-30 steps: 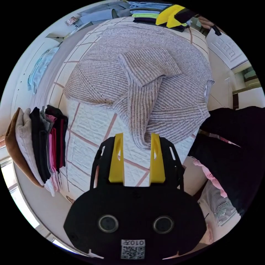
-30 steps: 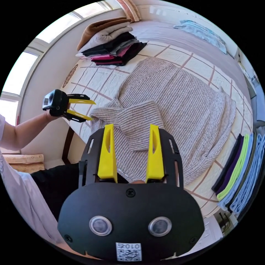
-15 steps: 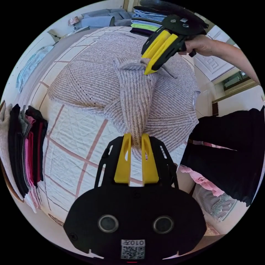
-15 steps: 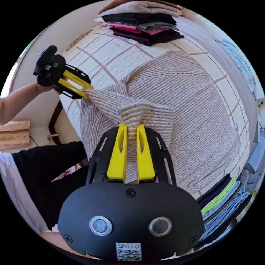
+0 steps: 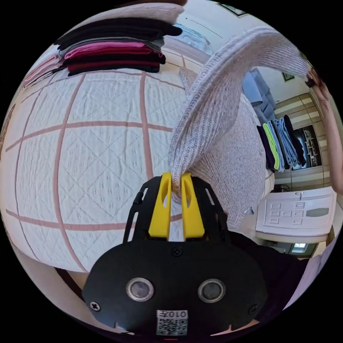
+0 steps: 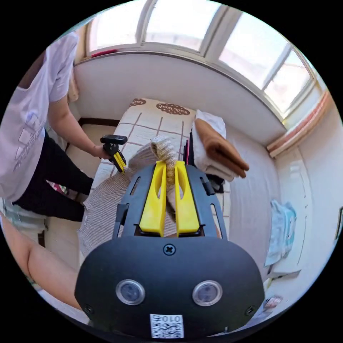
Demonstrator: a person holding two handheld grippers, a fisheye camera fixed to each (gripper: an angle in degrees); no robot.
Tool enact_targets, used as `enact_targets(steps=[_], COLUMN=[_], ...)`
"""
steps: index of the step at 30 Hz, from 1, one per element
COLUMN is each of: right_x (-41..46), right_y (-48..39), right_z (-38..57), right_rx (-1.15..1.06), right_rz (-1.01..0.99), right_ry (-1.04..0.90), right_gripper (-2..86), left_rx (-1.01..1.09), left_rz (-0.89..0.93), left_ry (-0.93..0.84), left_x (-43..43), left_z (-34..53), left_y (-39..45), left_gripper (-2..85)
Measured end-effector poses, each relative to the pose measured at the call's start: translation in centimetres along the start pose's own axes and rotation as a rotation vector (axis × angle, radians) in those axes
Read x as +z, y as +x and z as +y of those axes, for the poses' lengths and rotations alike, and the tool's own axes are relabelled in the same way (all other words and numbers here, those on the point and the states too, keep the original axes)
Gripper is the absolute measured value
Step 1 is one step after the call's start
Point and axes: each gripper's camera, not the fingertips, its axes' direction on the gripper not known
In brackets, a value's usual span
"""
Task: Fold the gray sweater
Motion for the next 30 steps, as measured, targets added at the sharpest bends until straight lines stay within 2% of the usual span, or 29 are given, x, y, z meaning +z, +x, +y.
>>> enact_targets(steps=[2, 4, 6, 7, 10, 12, 16, 20, 23, 27, 30], right_x=[-2.3, -3.3, -2.8, -1.6, 3.6, 6.9, 13.8, 13.4, 12.3, 11.5, 11.5], right_y=[-1.0, -1.4, -1.5, -1.6, -1.6, -2.9, -6.6, -9.9, -12.2, -13.5, -14.1], right_z=[-0.9, 0.0, 2.2, 4.2, 11.5, 16.3, 27.2, 34.0, 36.5, 38.1, 40.8], right_rx=[-0.209, -0.331, -0.389, -0.385, -0.264, -0.182, 0.163, 0.461, 0.526, 0.515, 0.641], right_rz=[0.041, 0.016, 0.001, 0.009, -0.099, -0.206, -0.392, -0.377, -0.288, -0.274, -0.366], right_ry=[0.028, 0.023, -0.061, -0.166, -0.403, -0.466, -0.569, -0.406, -0.348, -0.362, -0.428], right_gripper=[5.0, 4.7, 4.1, 3.9, 3.8, 3.9, 4.2, 4.3, 4.2, 4.2, 5.0], left_rx=[-0.001, 0.043, 0.094, 0.126, 0.199, 0.237, 0.349, 0.455, 0.470, 0.509, 0.557], left_rz=[-0.017, -0.115, -0.207, -0.276, -0.396, -0.444, -0.532, -0.596, -0.636, -0.717, -0.737], left_ry=[0.027, 0.030, 0.011, -0.004, -0.022, -0.042, -0.137, -0.235, -0.285, -0.339, -0.309], left_x=[-0.7, -1.5, -1.5, -1.4, -0.7, 0.0, 2.0, 3.1, 3.0, 3.1, 2.4], left_z=[0.3, 0.6, 0.8, 1.2, 2.3, 3.0, 4.2, 5.5, 5.8, 5.4, 4.3], left_y=[1.0, 3.3, 5.5, 7.2, 10.9, 12.9, 18.2, 21.9, 22.9, 22.7, 22.5], left_gripper=[3.9, 4.3, 4.7, 5.0, 5.7, 6.1, 7.0, 7.7, 8.3, 9.3, 10.5])
